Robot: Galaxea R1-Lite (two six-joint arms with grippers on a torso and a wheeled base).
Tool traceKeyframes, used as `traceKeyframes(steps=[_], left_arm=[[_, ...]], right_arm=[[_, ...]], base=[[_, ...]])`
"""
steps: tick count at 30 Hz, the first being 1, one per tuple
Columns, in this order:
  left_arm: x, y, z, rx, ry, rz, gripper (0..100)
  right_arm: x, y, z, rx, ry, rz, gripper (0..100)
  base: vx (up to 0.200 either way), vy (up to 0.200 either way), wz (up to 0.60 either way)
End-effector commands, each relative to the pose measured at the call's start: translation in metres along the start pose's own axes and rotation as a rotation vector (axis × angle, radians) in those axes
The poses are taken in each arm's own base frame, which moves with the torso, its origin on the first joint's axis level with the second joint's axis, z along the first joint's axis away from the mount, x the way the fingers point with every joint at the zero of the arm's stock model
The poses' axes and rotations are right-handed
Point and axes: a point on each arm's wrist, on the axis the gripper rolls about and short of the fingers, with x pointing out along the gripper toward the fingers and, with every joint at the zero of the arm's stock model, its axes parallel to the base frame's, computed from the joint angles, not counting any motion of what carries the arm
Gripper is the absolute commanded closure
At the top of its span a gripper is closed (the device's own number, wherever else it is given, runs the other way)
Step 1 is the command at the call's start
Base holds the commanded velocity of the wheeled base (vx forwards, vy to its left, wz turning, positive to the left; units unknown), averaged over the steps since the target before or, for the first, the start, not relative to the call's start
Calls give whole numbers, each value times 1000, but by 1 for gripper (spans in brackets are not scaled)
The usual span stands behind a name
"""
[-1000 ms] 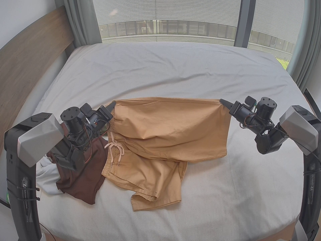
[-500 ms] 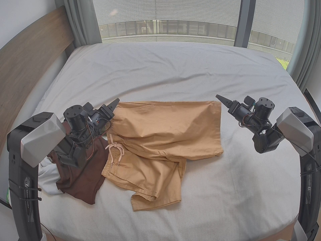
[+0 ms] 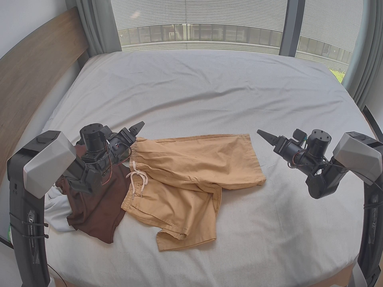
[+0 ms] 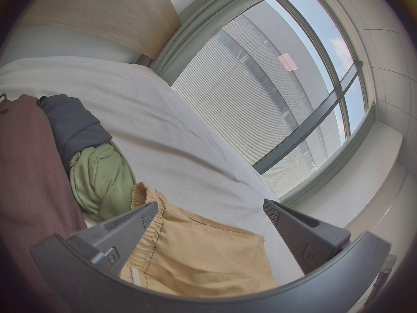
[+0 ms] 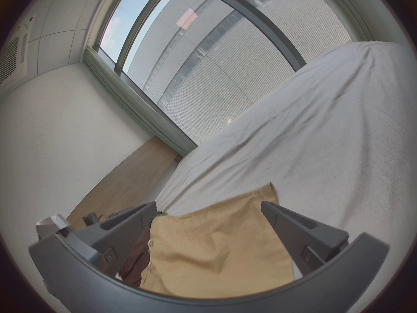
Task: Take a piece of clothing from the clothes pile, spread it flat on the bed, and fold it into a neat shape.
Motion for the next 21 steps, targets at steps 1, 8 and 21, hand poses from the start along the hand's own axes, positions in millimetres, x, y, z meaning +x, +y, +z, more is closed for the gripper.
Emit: traceKeyframes(steps=[1, 8, 21], left_arm=[[-21, -18, 13, 2, 1, 19, 0], [-70, -29, 10, 20, 77, 3, 0], [-118, -8, -20, 164, 109, -47, 0]], right_arm=[[-30, 44, -28, -9, 91, 43, 0], [-40, 60, -66, -39, 203, 67, 0], [-50, 47, -122, -58, 381, 28, 0]], base=[[0, 0, 0], [0, 0, 0], [0, 0, 0]])
